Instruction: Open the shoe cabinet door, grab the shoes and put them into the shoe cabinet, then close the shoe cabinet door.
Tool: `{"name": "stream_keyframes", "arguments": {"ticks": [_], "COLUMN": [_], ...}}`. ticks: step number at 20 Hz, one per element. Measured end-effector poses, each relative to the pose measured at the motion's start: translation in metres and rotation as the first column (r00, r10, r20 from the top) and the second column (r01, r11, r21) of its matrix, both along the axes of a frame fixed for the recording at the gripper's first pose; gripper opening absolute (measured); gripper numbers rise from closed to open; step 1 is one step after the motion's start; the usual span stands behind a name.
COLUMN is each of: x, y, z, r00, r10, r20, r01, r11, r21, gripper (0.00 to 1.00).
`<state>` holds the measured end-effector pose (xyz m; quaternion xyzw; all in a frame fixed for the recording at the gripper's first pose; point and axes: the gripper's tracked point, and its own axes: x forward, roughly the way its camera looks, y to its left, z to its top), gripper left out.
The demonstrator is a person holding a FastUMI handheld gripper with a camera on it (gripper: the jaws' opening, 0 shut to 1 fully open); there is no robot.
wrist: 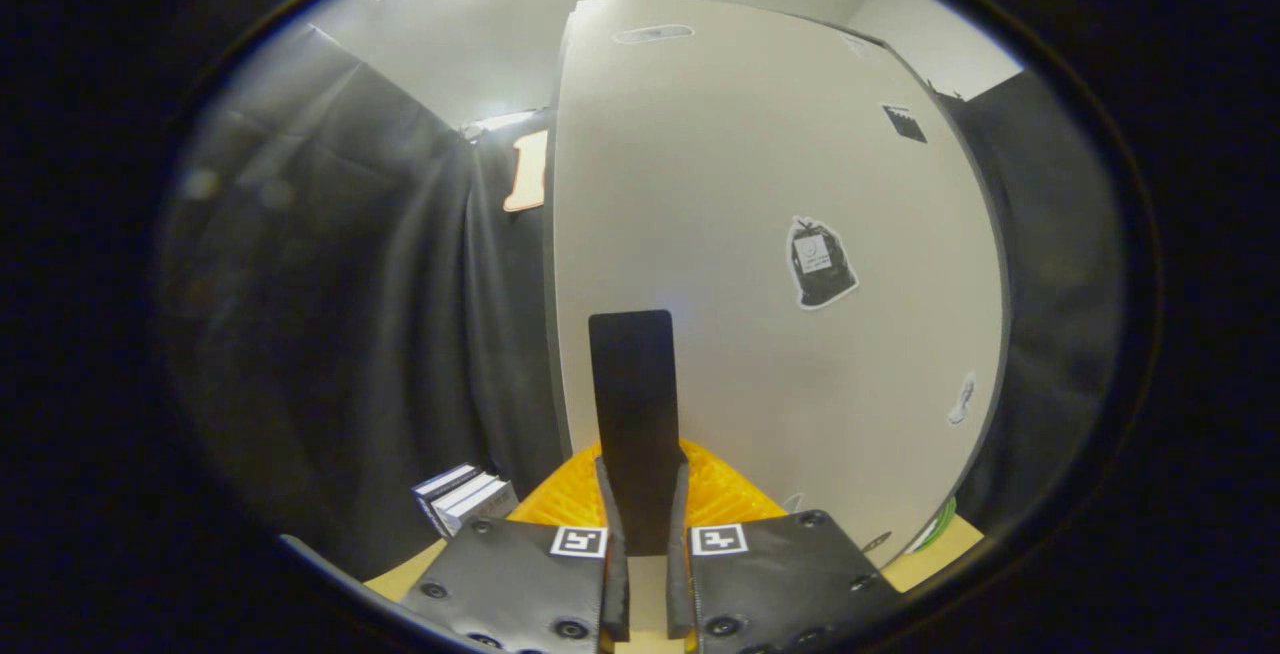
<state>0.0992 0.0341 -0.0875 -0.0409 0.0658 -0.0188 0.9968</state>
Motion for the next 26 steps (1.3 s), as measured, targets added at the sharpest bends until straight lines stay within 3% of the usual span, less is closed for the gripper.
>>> {"name": "stream_keyframes", "arguments": {"ticks": [11, 26], "x": [-0.052, -0.114], "y": [-0.016, -0.052], "z": [0.011, 0.030], "r00": [0.997, 0.984], "r10": [-0.082, -0.179], "r20": [0.002, 0.007], "r01": [0.082, 0.179], "r11": [0.995, 0.983], "r21": [-0.062, -0.045], "gripper": [0.20, 0.20]}}
